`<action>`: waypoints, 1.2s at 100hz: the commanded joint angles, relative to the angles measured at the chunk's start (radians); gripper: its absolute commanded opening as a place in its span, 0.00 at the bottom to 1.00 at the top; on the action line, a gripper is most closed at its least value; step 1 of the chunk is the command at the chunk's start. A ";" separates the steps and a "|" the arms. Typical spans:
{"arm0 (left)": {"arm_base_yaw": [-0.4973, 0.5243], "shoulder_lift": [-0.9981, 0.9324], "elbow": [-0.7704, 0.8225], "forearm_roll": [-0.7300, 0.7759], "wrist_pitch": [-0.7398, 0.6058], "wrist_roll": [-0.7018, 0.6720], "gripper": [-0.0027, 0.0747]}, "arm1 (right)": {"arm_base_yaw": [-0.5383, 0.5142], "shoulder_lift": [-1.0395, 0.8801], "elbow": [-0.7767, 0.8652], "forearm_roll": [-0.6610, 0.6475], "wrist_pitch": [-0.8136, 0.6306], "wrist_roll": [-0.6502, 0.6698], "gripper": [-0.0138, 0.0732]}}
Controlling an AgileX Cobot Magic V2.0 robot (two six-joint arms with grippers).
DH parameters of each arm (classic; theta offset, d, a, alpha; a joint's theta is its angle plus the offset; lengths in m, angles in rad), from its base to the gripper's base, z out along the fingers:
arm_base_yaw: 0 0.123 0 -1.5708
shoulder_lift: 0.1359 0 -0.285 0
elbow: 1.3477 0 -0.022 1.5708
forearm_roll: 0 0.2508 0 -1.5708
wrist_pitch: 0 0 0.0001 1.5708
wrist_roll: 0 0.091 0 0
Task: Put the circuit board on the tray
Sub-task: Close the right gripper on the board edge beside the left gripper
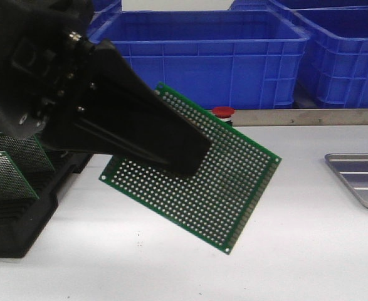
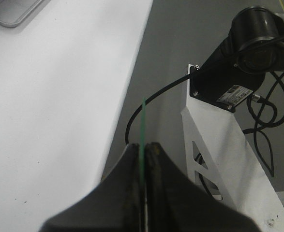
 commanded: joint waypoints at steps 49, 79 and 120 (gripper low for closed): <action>-0.007 -0.024 -0.030 -0.066 0.037 0.007 0.01 | 0.047 0.488 -0.071 0.904 0.252 -1.253 0.73; -0.007 -0.024 -0.030 -0.067 0.041 0.007 0.01 | 0.210 0.674 -0.189 0.902 0.295 -1.264 0.73; -0.007 -0.024 -0.030 -0.081 0.045 0.007 0.01 | 0.346 0.855 -0.229 0.904 0.382 -1.264 0.71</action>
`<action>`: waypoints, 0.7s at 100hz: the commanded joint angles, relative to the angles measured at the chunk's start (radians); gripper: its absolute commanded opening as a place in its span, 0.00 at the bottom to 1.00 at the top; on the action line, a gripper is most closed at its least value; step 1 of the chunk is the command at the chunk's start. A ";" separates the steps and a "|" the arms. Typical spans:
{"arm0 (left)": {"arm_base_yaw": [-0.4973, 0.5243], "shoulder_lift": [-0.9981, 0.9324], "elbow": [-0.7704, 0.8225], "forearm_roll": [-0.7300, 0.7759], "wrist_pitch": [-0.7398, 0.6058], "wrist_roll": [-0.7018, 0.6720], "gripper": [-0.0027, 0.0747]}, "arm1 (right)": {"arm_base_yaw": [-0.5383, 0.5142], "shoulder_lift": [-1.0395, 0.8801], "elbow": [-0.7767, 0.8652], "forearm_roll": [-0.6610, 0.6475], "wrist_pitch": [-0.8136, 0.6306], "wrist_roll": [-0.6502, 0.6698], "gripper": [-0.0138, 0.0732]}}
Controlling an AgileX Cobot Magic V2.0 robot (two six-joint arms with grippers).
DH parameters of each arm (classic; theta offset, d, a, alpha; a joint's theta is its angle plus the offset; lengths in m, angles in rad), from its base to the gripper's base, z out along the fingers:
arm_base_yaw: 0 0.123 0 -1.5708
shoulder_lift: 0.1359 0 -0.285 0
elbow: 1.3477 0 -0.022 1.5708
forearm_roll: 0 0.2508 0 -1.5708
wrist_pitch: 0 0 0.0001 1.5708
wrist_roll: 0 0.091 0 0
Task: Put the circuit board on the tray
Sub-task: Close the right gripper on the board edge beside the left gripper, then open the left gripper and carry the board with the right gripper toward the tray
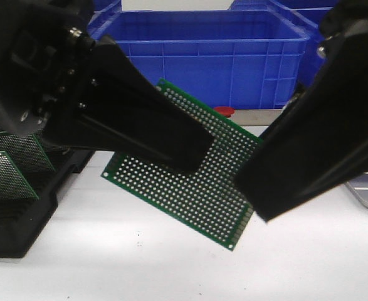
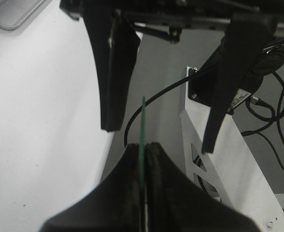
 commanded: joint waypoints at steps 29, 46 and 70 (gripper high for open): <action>-0.007 -0.024 -0.030 -0.068 0.042 0.001 0.01 | 0.022 0.003 -0.029 0.167 0.025 -0.013 0.19; -0.007 -0.024 -0.030 -0.076 0.097 0.017 0.13 | 0.022 0.003 -0.029 0.167 0.033 -0.013 0.09; -0.007 -0.024 -0.030 -0.076 0.103 0.028 0.63 | 0.018 0.003 -0.029 0.081 0.062 0.011 0.09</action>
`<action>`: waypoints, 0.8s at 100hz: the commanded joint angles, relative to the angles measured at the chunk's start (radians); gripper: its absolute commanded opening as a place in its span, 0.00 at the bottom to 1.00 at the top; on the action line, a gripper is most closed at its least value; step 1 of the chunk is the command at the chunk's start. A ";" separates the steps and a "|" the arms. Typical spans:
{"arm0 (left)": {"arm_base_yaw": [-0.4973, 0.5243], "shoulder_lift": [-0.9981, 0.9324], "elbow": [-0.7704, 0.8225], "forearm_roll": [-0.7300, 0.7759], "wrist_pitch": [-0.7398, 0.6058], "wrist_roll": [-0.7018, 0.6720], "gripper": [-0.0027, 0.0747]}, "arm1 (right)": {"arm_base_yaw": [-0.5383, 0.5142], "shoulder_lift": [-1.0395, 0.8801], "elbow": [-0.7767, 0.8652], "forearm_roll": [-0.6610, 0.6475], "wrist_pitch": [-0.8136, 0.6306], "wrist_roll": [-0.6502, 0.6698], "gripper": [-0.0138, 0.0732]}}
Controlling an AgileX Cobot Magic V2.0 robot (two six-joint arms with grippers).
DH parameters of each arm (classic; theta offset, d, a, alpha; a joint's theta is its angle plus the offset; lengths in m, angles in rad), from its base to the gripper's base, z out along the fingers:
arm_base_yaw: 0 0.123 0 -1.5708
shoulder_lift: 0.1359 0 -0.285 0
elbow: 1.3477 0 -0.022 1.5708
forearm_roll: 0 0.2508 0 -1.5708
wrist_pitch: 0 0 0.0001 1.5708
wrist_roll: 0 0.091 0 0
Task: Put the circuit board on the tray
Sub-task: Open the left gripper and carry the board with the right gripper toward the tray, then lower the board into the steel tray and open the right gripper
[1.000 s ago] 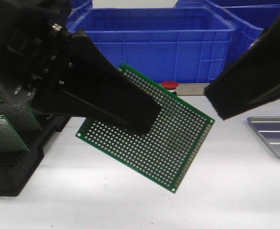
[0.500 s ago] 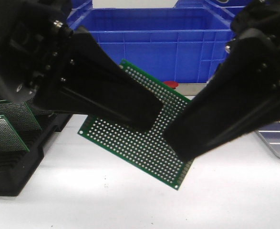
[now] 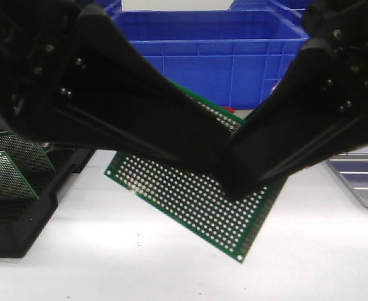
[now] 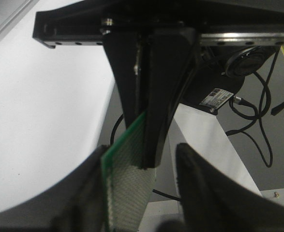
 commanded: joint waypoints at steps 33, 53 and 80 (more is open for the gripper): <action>-0.007 -0.024 -0.028 -0.066 0.024 0.007 0.64 | -0.094 -0.019 -0.027 -0.337 0.081 0.353 0.09; -0.007 -0.024 -0.028 -0.066 0.026 0.007 0.64 | -0.282 -0.019 -0.027 -0.342 -0.107 0.443 0.09; -0.007 -0.024 -0.028 -0.066 0.026 0.007 0.64 | -0.474 -0.018 -0.027 -0.340 -0.543 0.559 0.09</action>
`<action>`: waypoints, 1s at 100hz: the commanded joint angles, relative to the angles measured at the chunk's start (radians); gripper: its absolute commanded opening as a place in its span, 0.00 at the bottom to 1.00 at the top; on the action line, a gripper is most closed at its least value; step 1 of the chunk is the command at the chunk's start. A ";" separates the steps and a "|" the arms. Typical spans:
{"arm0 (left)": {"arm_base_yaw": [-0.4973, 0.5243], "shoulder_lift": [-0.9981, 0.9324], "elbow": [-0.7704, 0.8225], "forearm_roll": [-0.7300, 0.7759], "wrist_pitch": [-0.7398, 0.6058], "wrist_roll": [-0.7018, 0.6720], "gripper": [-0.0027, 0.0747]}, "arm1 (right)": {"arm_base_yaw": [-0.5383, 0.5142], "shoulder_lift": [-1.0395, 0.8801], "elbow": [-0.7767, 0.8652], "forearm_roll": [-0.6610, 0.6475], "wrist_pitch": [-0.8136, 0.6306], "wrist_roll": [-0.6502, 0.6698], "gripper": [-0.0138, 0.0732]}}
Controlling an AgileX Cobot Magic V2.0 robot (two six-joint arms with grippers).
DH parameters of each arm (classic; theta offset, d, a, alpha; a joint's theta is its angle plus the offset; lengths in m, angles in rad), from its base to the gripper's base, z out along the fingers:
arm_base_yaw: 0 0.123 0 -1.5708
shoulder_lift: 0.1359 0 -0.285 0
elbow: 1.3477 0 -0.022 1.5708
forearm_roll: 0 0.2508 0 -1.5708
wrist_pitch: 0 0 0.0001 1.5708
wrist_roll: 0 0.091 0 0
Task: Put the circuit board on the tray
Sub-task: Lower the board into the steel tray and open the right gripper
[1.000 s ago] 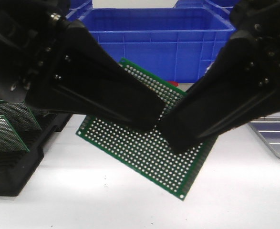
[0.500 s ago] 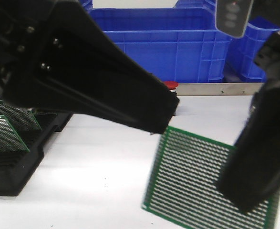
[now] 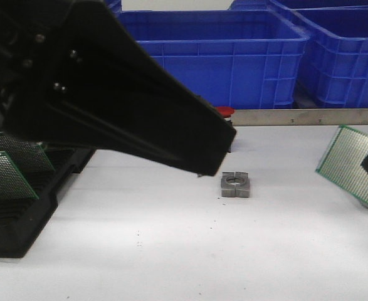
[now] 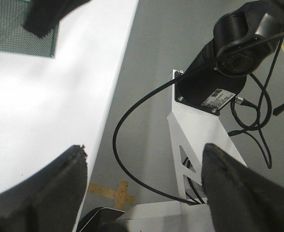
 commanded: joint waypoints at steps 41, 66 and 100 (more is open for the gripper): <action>-0.007 -0.024 -0.028 -0.068 0.034 0.002 0.64 | -0.053 0.087 -0.039 0.035 -0.537 0.010 0.09; -0.007 -0.024 -0.028 -0.068 0.034 0.002 0.64 | -0.054 0.240 -0.159 0.035 -0.407 0.010 0.09; -0.007 -0.024 -0.028 -0.068 0.034 0.002 0.64 | -0.056 0.302 -0.195 0.035 -0.431 0.020 0.56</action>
